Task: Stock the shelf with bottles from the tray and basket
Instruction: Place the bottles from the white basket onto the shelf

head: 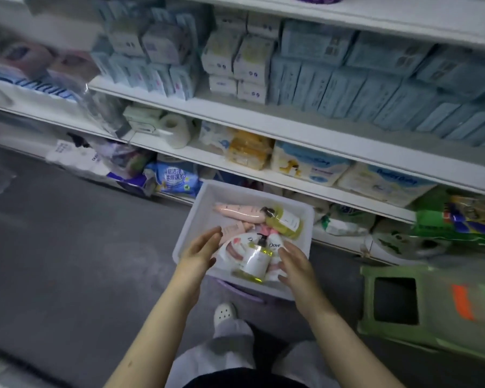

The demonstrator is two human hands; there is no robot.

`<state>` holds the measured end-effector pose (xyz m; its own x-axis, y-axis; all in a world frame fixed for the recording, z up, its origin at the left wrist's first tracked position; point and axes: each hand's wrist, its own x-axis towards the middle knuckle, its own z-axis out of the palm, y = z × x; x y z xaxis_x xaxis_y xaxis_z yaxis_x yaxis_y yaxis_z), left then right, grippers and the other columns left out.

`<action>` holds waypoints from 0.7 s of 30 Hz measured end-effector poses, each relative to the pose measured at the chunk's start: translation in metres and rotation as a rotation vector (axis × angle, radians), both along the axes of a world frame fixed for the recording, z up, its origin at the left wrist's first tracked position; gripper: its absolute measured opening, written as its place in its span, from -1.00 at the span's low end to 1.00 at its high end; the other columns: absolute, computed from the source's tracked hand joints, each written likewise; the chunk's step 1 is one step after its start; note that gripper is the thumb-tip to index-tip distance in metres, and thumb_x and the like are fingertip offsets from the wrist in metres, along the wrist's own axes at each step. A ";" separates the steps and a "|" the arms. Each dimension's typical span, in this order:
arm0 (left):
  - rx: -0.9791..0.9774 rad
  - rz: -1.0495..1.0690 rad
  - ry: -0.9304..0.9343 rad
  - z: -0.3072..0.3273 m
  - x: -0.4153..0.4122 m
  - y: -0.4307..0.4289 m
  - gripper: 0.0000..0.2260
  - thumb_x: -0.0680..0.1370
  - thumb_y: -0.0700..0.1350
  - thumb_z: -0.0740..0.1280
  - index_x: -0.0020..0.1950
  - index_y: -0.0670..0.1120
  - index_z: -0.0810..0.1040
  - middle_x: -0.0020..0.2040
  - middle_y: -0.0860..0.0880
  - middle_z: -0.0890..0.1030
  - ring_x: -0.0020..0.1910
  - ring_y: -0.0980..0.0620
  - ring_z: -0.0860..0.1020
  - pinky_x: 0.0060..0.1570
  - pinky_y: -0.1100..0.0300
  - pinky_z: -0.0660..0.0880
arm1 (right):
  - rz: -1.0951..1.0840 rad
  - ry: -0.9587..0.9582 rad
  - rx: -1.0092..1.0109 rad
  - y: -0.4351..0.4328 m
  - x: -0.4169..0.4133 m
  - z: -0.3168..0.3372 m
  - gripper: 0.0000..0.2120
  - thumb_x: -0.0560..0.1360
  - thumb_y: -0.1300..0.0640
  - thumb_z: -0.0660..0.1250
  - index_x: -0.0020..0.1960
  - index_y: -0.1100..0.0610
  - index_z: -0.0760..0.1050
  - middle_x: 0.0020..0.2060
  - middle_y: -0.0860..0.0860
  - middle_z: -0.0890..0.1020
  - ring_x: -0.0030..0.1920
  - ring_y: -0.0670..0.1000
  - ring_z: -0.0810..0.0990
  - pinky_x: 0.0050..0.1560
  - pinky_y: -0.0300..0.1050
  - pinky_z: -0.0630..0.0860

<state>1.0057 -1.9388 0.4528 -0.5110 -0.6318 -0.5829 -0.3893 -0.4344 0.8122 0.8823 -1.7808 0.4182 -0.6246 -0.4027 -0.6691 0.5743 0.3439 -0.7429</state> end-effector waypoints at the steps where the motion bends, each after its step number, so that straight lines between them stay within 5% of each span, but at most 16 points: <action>1: 0.025 -0.021 -0.026 -0.008 0.003 -0.006 -0.77 0.59 0.02 0.31 0.23 0.09 0.56 0.22 0.07 0.59 0.24 0.06 0.52 0.20 0.11 0.44 | -0.017 -0.012 0.017 -0.007 0.002 -0.007 -0.72 0.60 0.01 0.26 0.31 -0.07 0.41 0.21 -0.05 0.55 0.13 -0.08 0.55 0.05 -0.13 0.50; 5: 0.100 -0.095 -0.107 -0.044 0.004 -0.023 -0.88 0.59 -0.01 0.31 0.10 0.14 0.56 0.19 0.08 0.58 0.21 0.05 0.51 0.18 0.11 0.45 | -0.071 -0.071 0.113 -0.024 0.000 -0.039 -0.65 0.58 -0.05 0.28 0.35 -0.12 0.37 0.22 -0.05 0.50 0.01 -0.16 0.51 0.05 -0.09 0.47; 9: 0.154 -0.191 -0.144 -0.103 -0.011 -0.028 -0.76 0.59 0.00 0.31 0.25 0.06 0.56 0.17 0.13 0.60 0.19 0.16 0.52 0.08 0.25 0.44 | -0.101 -0.102 0.275 -0.032 -0.014 -0.102 -0.67 0.54 -0.13 0.30 0.29 -0.18 0.40 0.26 -0.02 0.51 0.08 -0.04 0.51 0.24 0.05 0.46; 13: 0.209 -0.188 -0.216 -0.148 -0.032 -0.021 -0.64 0.58 -0.01 0.34 0.36 -0.03 0.48 0.23 0.05 0.55 0.11 0.13 0.52 0.10 0.25 0.39 | -0.077 -0.131 0.325 -0.039 -0.022 -0.145 -0.79 0.57 -0.09 0.27 0.19 -0.16 0.39 0.26 -0.01 0.51 0.19 0.02 0.51 0.14 -0.03 0.48; 17: 0.284 -0.238 -0.247 -0.186 -0.053 -0.011 -0.56 0.60 0.01 0.30 0.47 0.00 0.36 0.28 0.05 0.46 0.13 0.12 0.43 0.06 0.29 0.35 | -0.022 -0.164 0.334 -0.046 -0.026 -0.186 -0.61 0.58 -0.12 0.24 0.38 -0.04 0.41 0.28 -0.03 0.52 0.23 0.04 0.51 0.08 -0.06 0.50; 21: 0.301 -0.293 -0.279 -0.211 -0.062 -0.007 -0.53 0.62 0.04 0.26 0.51 0.00 0.30 0.39 -0.02 0.41 0.14 0.13 0.41 0.05 0.29 0.34 | 0.011 -0.190 0.320 -0.046 -0.022 -0.206 -0.67 0.61 -0.10 0.19 0.33 -0.04 0.43 0.24 -0.03 0.54 0.22 0.04 0.52 0.05 -0.07 0.48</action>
<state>0.9440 -1.9462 0.2418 -0.4407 -0.2684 -0.8566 -0.7141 -0.4735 0.5157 0.8601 -1.8269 0.2119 -0.4741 -0.1599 -0.8659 0.6866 0.5485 -0.4772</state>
